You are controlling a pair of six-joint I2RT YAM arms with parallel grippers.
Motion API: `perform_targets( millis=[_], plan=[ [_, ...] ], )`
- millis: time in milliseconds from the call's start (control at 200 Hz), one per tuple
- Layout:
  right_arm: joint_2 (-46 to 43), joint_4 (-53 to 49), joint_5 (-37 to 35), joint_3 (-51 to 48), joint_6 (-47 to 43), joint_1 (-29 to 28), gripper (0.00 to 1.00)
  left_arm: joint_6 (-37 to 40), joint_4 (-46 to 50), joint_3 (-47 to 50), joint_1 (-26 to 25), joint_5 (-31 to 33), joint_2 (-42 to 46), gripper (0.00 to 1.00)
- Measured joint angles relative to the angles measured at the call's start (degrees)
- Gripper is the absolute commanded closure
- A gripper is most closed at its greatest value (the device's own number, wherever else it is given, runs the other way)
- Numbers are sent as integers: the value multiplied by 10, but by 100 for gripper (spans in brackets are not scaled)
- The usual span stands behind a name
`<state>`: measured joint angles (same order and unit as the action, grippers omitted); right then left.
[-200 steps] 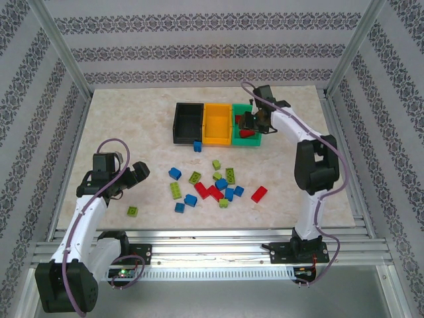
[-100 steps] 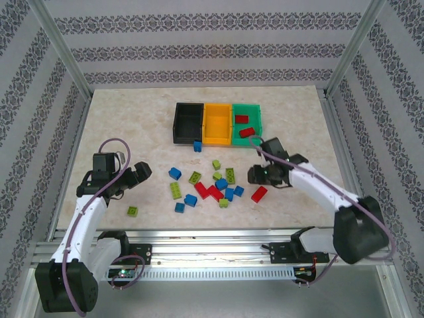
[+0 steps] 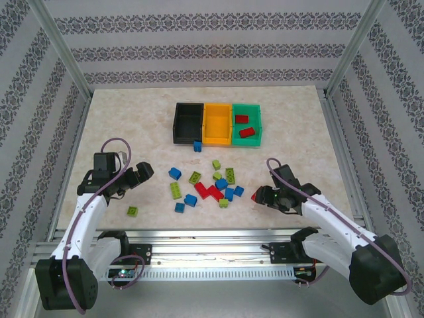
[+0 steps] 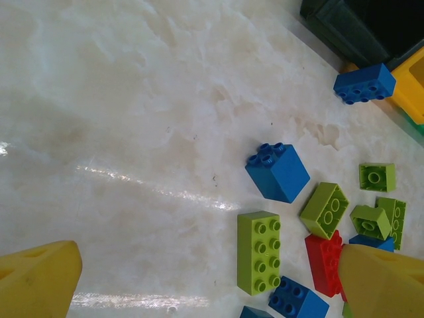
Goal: Sort the legos into containers by color
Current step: Move the lego to the center of the table.
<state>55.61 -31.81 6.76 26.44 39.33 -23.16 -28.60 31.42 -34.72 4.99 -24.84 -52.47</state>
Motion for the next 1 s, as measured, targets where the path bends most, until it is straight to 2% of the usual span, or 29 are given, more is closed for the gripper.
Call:
perform_targets(
  millis=[345,999],
  plan=[
    [83,51,1,9,10,-14,43,0,-2,0,0,-2,0,1],
    [263,66,-44,145,-12,-75,43,0,-6,0,0,-6,-1,0]
  ],
)
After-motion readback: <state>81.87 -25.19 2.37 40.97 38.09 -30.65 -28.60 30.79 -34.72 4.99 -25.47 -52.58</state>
